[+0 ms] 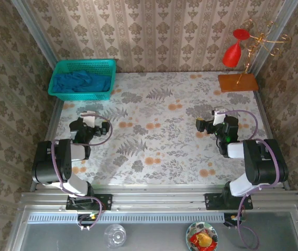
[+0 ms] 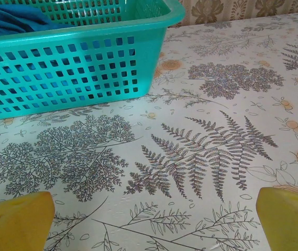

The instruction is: Fold the inside-out t-shirt

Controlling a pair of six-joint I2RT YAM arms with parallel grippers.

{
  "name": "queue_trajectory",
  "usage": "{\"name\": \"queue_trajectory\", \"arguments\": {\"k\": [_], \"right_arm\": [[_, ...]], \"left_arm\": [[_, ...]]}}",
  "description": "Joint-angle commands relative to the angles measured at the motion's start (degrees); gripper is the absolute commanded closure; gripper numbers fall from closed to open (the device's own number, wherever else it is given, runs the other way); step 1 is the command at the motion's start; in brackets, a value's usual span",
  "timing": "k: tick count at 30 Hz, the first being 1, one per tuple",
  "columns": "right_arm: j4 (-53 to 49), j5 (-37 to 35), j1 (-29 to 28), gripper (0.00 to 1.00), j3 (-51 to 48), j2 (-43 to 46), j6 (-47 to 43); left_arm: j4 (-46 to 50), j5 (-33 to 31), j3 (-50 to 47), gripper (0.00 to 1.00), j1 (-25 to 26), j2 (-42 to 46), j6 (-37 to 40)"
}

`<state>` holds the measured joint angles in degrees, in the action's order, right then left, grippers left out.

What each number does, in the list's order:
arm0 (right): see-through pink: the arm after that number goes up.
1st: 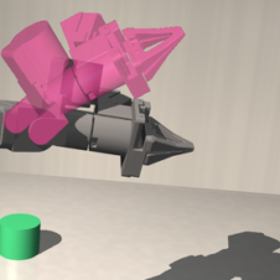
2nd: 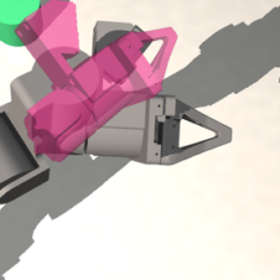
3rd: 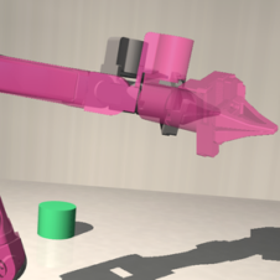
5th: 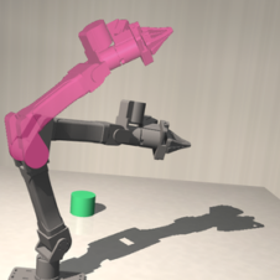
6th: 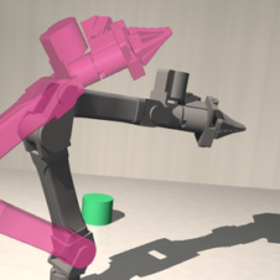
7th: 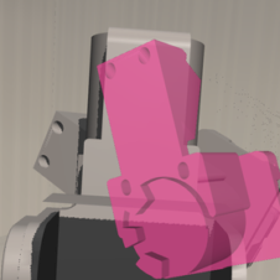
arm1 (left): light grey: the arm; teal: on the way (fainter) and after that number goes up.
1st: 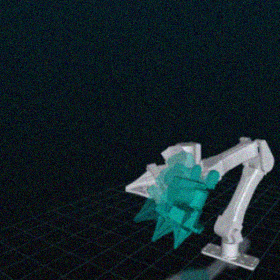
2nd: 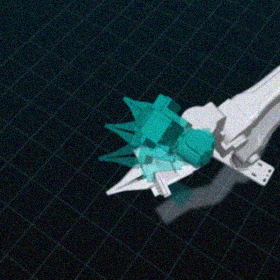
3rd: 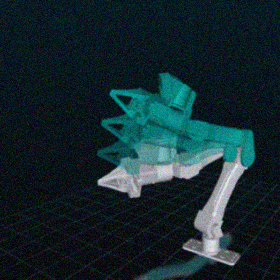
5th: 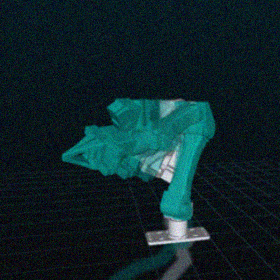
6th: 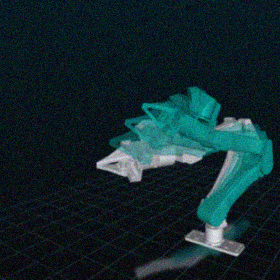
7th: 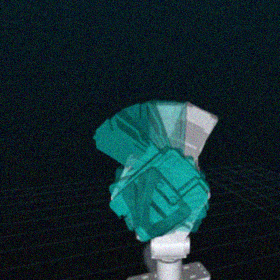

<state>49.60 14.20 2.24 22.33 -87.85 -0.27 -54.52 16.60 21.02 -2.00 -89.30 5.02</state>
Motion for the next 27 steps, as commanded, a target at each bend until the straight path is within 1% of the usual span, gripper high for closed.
{"name": "queue_trajectory", "arguments": {"k": [1, 4, 7, 27], "right_arm": [[1.6, 0.6, 0.0, 0.00, -0.4, 0.5, -1.0], [1.6, 0.5, 0.0, 0.00, -0.3, 0.4, -1.0], [1.6, 0.5, 0.0, 0.00, -0.4, 0.5, -1.0], [1.6, 0.5, 0.0, 0.00, -0.4, 0.5, -0.9]], "left_arm": [[-1.6, 0.6, -0.2, 0.00, -0.5, 0.0, 0.6], [-1.1, -2.7, 0.3, 0.00, -1.1, -0.2, -1.2], [0.0, -5.0, 0.6, 0.00, -0.1, 0.0, -0.6], [0.0, -5.4, 0.6, 0.00, 0.0, 0.0, -0.7]]}}
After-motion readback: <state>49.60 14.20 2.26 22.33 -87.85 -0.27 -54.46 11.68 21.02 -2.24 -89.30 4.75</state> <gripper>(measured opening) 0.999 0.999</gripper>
